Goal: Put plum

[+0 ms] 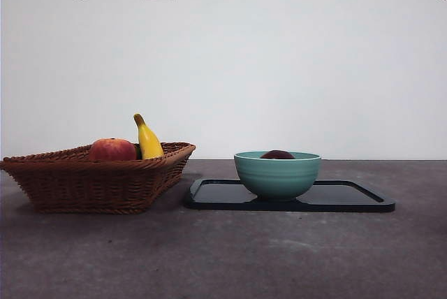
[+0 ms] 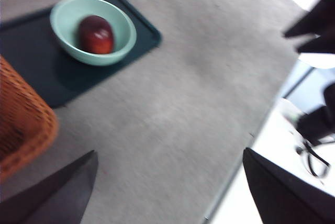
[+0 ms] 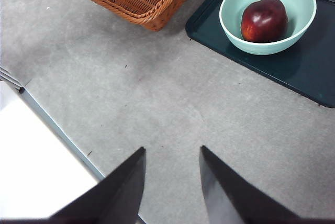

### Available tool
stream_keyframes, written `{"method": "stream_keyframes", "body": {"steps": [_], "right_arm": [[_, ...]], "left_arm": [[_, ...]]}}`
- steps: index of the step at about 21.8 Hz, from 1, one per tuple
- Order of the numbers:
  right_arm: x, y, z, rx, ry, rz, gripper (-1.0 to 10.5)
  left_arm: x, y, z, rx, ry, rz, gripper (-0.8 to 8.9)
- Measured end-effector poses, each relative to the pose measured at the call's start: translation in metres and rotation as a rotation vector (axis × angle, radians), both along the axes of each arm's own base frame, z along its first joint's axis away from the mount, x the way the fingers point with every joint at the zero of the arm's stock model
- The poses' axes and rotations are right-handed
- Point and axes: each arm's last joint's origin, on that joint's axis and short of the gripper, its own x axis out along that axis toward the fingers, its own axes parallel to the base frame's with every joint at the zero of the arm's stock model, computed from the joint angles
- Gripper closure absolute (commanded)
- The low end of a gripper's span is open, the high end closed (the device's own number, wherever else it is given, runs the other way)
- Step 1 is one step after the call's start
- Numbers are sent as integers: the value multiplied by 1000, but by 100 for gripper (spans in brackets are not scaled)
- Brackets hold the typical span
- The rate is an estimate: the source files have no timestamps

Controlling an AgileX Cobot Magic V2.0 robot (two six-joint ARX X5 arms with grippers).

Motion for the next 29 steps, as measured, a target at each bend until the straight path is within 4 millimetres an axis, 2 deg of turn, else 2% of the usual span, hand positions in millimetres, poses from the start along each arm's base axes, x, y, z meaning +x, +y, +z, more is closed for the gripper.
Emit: {"method": "stream_keyframes", "body": {"steps": [6,9,12,15,18,24,29], "right_arm": [[0,0,0,0,0,0,782],[0,0,0,0,0,0,782],[-1,0,0,12,12,17,782],[-2,0,-2,10,37,22,782],[-7,-2,-1,14,43,17,782],[-24,-10,-1,23,66,1,782],[-33,-15,0,35,72,-10,782]], "left_arm": [[42,-25,21,42,-3,36,377],[80,-50,36,56,-24,36,377],[115,-77,35,96,-81,55,377],[146,-101,15,113,-78,38,378],[167,-124,-9,134,-57,14,378],[191,-162,-47,184,-95,12,378],[199,-182,-86,242,-77,-12,378]]}}
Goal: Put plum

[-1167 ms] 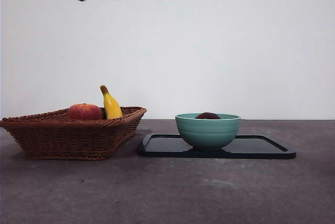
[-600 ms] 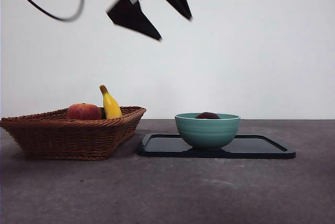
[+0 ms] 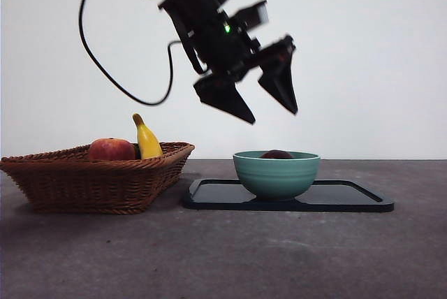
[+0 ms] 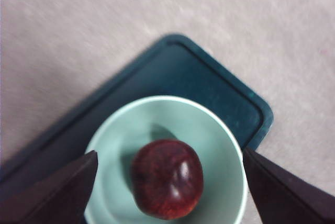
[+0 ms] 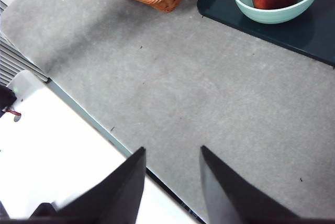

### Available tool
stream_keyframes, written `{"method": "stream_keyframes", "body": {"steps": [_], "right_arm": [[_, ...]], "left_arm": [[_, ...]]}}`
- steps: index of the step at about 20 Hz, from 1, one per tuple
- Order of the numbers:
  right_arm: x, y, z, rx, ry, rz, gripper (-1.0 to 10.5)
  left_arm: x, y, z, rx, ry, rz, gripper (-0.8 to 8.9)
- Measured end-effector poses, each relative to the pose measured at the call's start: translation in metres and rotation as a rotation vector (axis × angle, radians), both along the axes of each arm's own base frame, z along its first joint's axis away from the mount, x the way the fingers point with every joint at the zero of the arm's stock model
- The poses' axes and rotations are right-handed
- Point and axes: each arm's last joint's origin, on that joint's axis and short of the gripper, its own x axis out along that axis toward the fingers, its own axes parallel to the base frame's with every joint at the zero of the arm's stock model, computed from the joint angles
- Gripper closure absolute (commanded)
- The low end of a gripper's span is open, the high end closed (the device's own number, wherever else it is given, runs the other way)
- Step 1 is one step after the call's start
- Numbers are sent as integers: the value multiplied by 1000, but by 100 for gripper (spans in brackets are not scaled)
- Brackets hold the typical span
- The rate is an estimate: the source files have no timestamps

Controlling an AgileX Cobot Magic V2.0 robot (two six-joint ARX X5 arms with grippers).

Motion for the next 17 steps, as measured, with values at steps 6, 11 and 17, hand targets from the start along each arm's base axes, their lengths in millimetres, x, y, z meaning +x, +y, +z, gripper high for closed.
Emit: {"method": "stream_keyframes", "body": {"steps": [6,11,17], "right_arm": [[-1,-1,-1,-6,20,-4,782],[-1,-1,-2,-7,23,-4,783],[-1,-1,-2,-9,23,-7,782]], "left_arm": [[5,-12,-31,46,22,-4,378],[5,-14,-35,51,23,-11,380],[3,-23,-52,77,51,-29,388]]}}
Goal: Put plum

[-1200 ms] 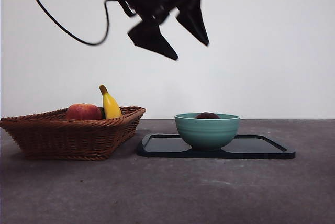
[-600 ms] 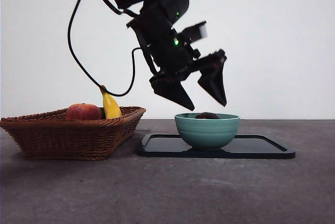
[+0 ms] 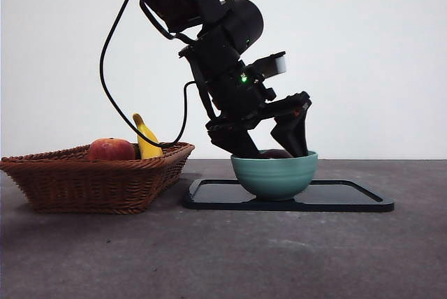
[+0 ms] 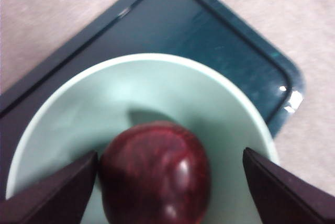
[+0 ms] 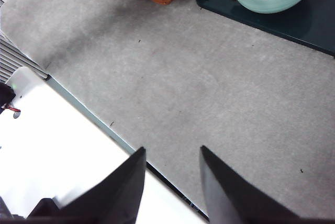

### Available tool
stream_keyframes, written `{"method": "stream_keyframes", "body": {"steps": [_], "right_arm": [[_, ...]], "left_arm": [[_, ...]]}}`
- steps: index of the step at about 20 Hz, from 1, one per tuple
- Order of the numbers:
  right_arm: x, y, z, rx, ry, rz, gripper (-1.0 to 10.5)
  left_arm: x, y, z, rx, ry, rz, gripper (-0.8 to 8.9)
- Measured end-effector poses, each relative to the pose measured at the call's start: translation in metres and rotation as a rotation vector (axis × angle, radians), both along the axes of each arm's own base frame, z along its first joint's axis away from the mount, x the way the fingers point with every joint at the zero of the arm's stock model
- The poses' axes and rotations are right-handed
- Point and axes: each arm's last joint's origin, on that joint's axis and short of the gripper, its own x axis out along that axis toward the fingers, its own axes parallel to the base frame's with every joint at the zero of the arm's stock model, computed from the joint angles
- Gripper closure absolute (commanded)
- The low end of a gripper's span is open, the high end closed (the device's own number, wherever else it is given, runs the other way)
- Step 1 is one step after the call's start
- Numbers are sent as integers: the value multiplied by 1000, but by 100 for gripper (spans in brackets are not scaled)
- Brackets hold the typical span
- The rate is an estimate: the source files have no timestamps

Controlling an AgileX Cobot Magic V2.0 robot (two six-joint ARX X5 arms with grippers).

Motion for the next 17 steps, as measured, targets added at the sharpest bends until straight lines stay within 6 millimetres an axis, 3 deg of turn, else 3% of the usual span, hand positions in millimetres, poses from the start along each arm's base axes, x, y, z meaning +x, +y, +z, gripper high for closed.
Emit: {"method": "stream_keyframes", "body": {"steps": [6,13,17], "right_arm": [[0,0,0,-3,-1,-3,782],[0,0,0,-4,-2,-5,782],[0,0,0,-6,-3,-6,782]], "left_arm": [[-1,-2,-1,2,0,-3,576],[0,-2,1,6,0,-6,578],[5,-6,24,-7,-16,-6,577]]}}
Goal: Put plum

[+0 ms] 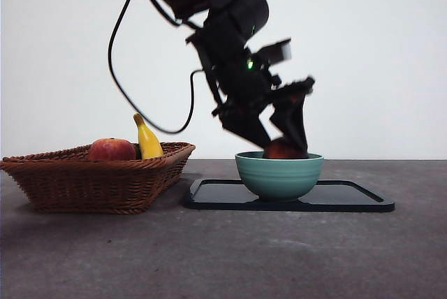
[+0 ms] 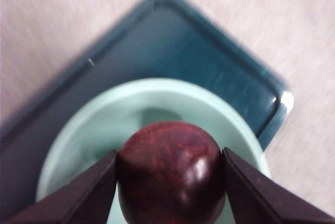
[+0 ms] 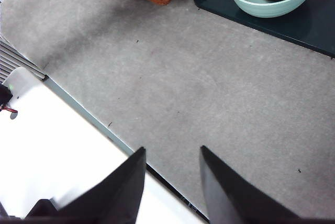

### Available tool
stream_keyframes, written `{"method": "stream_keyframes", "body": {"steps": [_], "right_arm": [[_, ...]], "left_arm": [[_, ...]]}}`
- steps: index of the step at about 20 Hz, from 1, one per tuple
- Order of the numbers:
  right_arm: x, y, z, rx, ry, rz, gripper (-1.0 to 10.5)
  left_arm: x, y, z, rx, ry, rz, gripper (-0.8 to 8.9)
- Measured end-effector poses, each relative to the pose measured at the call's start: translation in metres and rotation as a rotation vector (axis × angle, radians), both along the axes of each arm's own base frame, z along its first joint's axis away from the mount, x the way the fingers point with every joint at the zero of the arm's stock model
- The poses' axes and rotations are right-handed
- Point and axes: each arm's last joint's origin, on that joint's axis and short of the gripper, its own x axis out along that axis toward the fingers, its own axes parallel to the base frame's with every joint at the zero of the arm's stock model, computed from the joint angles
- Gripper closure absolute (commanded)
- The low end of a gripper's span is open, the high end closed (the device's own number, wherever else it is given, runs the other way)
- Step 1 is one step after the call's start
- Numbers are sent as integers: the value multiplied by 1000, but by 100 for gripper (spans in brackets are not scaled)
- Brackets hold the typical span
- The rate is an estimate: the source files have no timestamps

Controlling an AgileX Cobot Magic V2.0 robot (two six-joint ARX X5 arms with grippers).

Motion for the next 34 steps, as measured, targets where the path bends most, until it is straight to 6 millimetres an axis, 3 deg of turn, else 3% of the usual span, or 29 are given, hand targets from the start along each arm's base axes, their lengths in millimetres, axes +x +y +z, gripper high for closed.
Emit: {"method": "stream_keyframes", "body": {"steps": [4,7,10,13,15,19,23,26,29,34], "right_arm": [[0,0,0,0,-1,0,782],[0,0,0,-1,-2,1,782],[0,0,0,-2,-3,1,782],[0,0,0,-2,-3,2,782],[0,0,0,-4,-6,4,783],[0,0,0,-4,-12,7,782],[1,0,1,-6,-39,19,782],[2,1,2,-5,-49,22,782],[2,1,2,-5,-49,22,782],[2,1,3,1,-61,22,782]], "left_arm": [[6,-1,44,-22,-26,6,577],[12,12,72,-36,-45,35,578],[6,42,108,-51,-66,79,577],[-16,84,159,-71,-95,131,575],[-29,113,183,-67,-95,176,574],[-51,158,207,-35,-57,259,574],[-92,192,232,-37,-80,293,574],[-114,211,221,-43,-96,325,573],[-126,223,184,-48,-109,353,573],[-119,225,122,-73,-153,371,575]]}}
